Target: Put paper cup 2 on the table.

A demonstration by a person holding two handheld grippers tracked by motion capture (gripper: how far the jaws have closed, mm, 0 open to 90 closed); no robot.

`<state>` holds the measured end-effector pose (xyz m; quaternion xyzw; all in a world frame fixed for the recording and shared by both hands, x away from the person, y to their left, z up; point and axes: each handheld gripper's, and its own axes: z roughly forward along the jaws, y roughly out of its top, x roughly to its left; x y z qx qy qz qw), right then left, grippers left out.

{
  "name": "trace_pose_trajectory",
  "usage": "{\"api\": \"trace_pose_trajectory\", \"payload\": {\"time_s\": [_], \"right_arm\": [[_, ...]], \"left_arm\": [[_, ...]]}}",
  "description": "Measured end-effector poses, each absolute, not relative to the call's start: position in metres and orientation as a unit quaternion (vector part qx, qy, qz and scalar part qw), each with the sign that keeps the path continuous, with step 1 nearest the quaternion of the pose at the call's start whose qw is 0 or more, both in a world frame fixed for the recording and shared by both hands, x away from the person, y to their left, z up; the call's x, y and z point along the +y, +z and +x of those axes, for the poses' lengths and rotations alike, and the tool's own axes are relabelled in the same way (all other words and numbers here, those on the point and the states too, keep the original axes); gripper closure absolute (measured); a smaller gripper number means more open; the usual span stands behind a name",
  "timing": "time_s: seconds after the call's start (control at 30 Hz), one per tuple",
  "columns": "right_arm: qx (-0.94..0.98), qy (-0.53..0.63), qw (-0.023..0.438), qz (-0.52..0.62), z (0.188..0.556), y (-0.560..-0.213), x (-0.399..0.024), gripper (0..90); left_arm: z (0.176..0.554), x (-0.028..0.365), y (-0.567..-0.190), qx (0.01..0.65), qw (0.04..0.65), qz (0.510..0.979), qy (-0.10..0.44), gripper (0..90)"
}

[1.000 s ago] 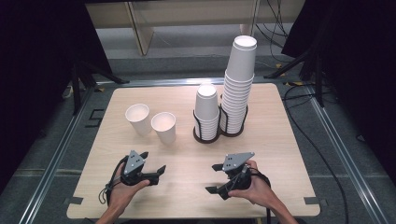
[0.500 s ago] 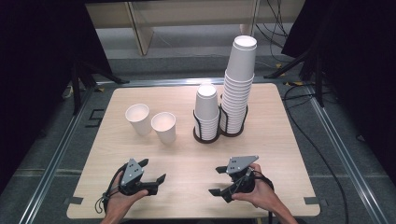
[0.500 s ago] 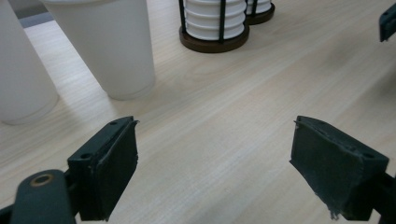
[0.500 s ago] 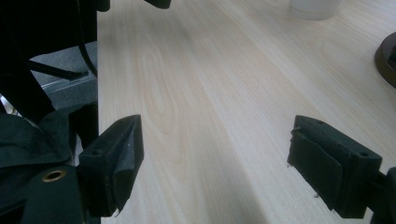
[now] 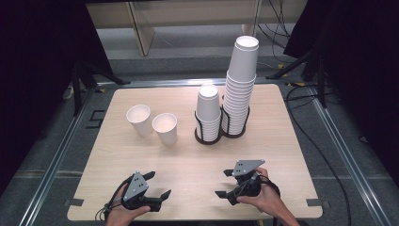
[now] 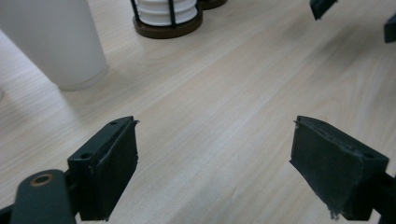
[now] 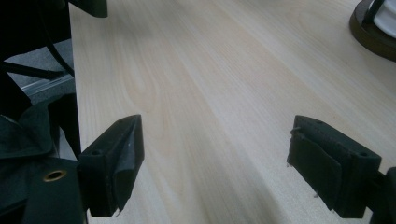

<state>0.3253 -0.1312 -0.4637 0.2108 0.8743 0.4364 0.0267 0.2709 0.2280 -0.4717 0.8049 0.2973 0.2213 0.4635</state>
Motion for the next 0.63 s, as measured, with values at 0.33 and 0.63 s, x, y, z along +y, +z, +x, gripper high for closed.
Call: {"api": "trace_pose_trajectory", "payload": {"time_s": [0.33, 0.63], "right_arm": [[0.878, 0.428, 0.029, 0.213, 0.326, -0.466, -0.13, 19.0], [0.875, 0.427, 0.033, 0.227, 0.329, -0.467, -0.133, 18.6]], "left_arm": [[0.278, 0.23, -0.475, 0.307, 0.463, 0.8, 0.224, 14.3], [0.28, 0.232, -0.475, 0.314, 0.459, 0.799, 0.227, 14.3]]}}
